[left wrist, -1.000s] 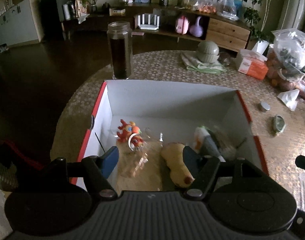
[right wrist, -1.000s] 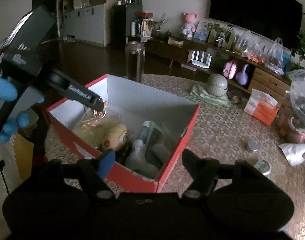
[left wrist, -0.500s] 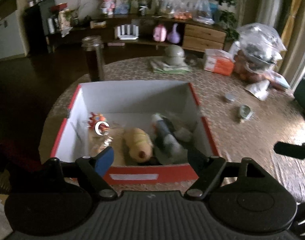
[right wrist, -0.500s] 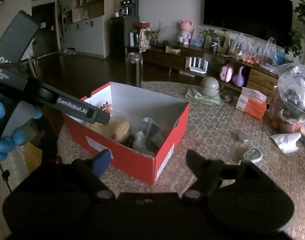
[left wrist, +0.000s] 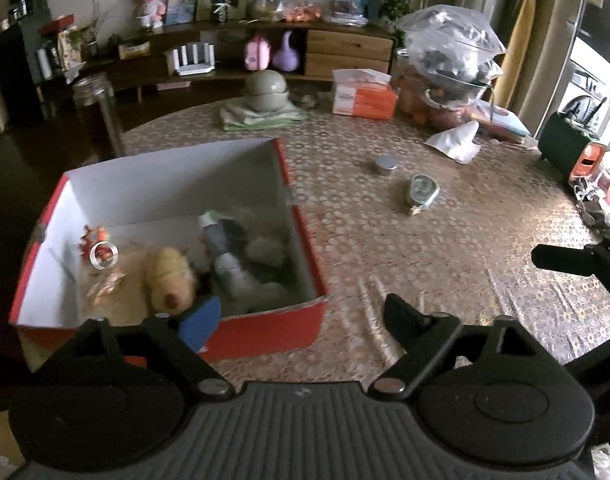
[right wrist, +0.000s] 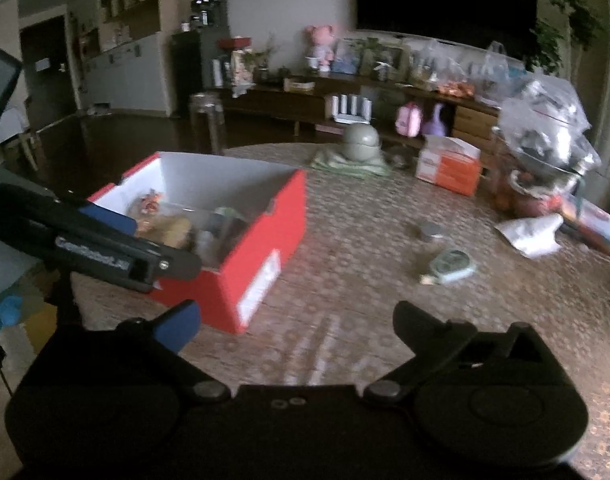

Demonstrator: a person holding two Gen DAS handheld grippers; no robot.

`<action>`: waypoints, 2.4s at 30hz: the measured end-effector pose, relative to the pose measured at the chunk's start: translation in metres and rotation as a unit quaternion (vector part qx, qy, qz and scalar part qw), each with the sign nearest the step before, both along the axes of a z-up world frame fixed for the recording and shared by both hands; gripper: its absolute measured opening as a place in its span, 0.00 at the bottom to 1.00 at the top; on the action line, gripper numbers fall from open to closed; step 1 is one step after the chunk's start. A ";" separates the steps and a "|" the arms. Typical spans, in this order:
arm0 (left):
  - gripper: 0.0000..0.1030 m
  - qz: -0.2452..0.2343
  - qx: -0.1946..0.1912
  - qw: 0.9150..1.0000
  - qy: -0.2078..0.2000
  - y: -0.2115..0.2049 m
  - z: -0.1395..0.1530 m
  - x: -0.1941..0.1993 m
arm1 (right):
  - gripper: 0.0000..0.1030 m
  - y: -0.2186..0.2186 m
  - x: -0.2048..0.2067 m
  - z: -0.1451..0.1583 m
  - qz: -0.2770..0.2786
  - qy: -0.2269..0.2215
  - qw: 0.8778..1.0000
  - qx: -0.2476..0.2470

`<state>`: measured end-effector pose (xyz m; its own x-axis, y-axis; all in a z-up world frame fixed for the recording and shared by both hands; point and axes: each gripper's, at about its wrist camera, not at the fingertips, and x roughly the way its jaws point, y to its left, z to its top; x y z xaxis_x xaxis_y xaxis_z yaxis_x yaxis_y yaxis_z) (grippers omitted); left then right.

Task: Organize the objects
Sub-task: 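Withdraw both tools from the box back over the table, then move the left gripper to the silver tin while the right gripper approaches the green tape dispenser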

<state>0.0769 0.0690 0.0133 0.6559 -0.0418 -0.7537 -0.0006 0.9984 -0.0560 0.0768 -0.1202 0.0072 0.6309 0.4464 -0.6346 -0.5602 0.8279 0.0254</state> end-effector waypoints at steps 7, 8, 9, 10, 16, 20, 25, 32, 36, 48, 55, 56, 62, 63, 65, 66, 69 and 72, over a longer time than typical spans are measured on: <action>0.97 -0.026 0.011 0.999 -0.016 -0.039 -0.003 0.036 | 1.00 -0.047 0.023 -0.007 -0.038 -0.014 0.999 -0.018; 0.98 -0.030 0.008 0.999 -0.016 -0.044 -0.003 0.043 | 1.00 -0.053 0.029 -0.008 -0.044 -0.011 0.999 -0.020; 0.99 -0.034 0.004 0.999 -0.016 -0.049 -0.003 0.049 | 1.00 -0.058 0.036 -0.009 -0.048 -0.007 0.999 -0.021; 0.99 -0.037 0.001 0.999 -0.018 -0.053 -0.003 0.056 | 1.00 -0.063 0.043 -0.010 -0.053 -0.004 0.998 -0.023; 1.00 -0.050 -0.001 0.999 -0.017 -0.079 -0.004 0.101 | 1.00 -0.083 0.076 -0.018 -0.076 0.002 0.996 -0.044; 1.00 -0.059 0.006 0.998 -0.010 -0.092 -0.005 0.133 | 1.00 -0.090 0.095 -0.024 -0.081 0.006 0.995 -0.051; 1.00 -0.054 0.025 0.998 -0.009 -0.100 -0.012 0.174 | 1.00 -0.089 0.120 -0.035 -0.083 0.013 0.995 -0.057; 1.00 -0.048 0.033 0.998 0.016 -0.103 -0.033 0.244 | 1.00 -0.088 0.155 -0.052 -0.105 0.014 0.993 -0.053; 1.00 -0.037 0.011 0.999 0.035 -0.103 -0.047 0.283 | 0.99 -0.081 0.178 -0.065 -0.102 0.024 0.993 -0.060; 1.00 -0.029 0.002 0.996 0.086 -0.122 -0.100 0.345 | 0.98 -0.053 0.235 -0.102 -0.098 0.045 0.992 -0.066; 1.00 -0.028 0.005 0.995 0.095 -0.130 -0.121 0.357 | 0.97 -0.044 0.255 -0.120 -0.117 0.049 0.989 -0.074; 1.00 -0.027 0.007 0.995 0.095 -0.130 -0.123 0.358 | 0.96 -0.043 0.257 -0.123 -0.119 0.052 0.989 -0.076; 0.99 -0.023 0.017 0.995 0.095 -0.130 -0.131 0.360 | 0.91 -0.041 0.266 -0.134 -0.134 0.066 0.986 -0.080; 0.98 -0.024 0.023 0.995 0.095 -0.131 -0.132 0.360 | 0.91 -0.040 0.266 -0.135 -0.134 0.067 0.985 -0.082; 0.90 -0.022 0.030 0.995 0.092 -0.130 -0.132 0.360 | 0.88 -0.038 0.264 -0.135 -0.136 0.058 0.985 -0.086; 0.80 -0.020 0.029 0.995 0.094 -0.129 -0.132 0.361 | 0.87 -0.038 0.263 -0.135 -0.136 0.058 0.985 -0.085; 0.66 -0.018 0.029 0.995 0.094 -0.128 -0.132 0.361 | 0.77 -0.039 0.262 -0.133 -0.136 0.067 0.986 -0.072; 0.49 -0.023 0.029 0.995 0.089 -0.132 -0.130 0.359 | 0.70 -0.036 0.259 -0.131 -0.133 0.069 0.986 -0.067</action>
<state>0.4356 -0.0627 -0.1162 0.5108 -0.0224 -0.8594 0.0410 0.9992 -0.0017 0.3357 -0.1564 -0.1243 0.6186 0.1820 -0.7643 -0.3210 0.9464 -0.0345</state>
